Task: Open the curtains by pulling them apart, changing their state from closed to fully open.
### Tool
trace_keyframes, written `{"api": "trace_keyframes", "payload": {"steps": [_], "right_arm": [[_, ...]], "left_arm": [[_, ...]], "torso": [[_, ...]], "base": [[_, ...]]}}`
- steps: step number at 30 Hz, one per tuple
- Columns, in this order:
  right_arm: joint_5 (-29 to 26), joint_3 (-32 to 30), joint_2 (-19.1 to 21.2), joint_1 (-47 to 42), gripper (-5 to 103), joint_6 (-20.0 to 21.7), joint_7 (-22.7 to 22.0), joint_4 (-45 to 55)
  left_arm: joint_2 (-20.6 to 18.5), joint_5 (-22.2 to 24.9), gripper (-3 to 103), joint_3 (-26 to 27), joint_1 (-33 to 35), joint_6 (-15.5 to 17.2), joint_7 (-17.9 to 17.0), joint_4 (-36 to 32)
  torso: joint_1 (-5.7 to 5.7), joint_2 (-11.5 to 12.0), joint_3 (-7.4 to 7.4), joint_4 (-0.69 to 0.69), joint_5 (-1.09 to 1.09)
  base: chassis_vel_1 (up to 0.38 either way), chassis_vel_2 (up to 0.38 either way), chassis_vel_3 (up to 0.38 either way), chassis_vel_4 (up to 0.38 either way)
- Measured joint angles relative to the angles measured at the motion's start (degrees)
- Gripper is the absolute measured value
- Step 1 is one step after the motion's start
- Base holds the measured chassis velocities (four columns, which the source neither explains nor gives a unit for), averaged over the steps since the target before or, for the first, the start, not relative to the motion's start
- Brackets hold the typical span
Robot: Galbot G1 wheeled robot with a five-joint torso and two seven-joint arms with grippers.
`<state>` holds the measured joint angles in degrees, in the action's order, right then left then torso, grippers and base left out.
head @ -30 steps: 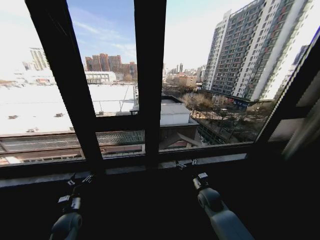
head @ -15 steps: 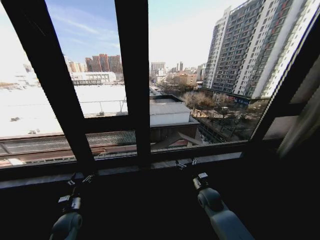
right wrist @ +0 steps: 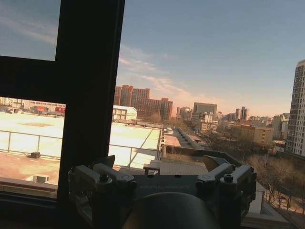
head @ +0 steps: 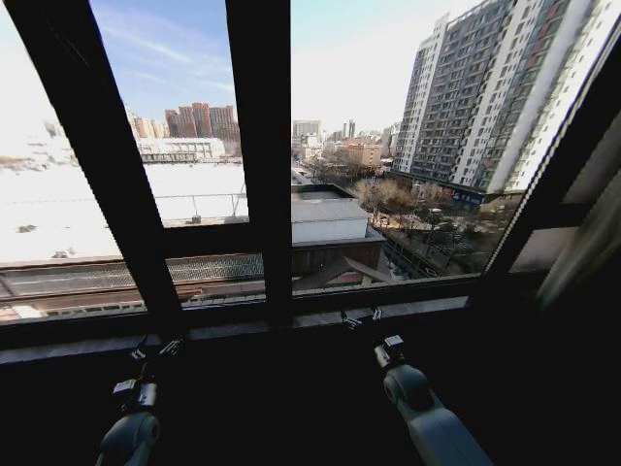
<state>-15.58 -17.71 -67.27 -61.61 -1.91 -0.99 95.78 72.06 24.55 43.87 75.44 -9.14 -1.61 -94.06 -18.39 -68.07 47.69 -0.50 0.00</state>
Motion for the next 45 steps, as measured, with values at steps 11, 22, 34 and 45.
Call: {"api": "trace_keyframes", "payload": {"steps": [11,22,34,45], "right_arm": [[0.0,0.0,0.0,0.0,100,0.0,0.0,0.0],[0.0,0.0,0.01,0.0,100,0.0,0.0,0.0],[0.0,0.01,-0.01,0.0,100,0.0,0.0,0.0],[0.0,0.0,0.0,0.0,100,0.0,0.0,0.0]], "left_arm": [[0.0,0.0,100,0.0,0.0,0.0,-0.02,0.0],[0.02,0.0,100,-0.01,0.02,0.0,0.01,-0.01],[0.0,0.0,100,0.0,-0.01,0.0,0.0,-0.02],[0.0,0.0,100,0.0,0.0,0.0,0.0,-0.01]], "torso": [[-0.03,0.02,0.01,0.0,0.0],[0.05,-0.03,-0.02,-0.03,0.0],[-0.08,0.04,0.03,0.01,0.01],[0.01,0.0,0.0,0.01,0.0]], "base": [[-0.003,-0.122,0.009,0.133],[0.009,-0.4,-0.026,0.398],[0.007,0.015,-0.007,0.013],[0.12,0.071,-0.101,-0.085]]}}
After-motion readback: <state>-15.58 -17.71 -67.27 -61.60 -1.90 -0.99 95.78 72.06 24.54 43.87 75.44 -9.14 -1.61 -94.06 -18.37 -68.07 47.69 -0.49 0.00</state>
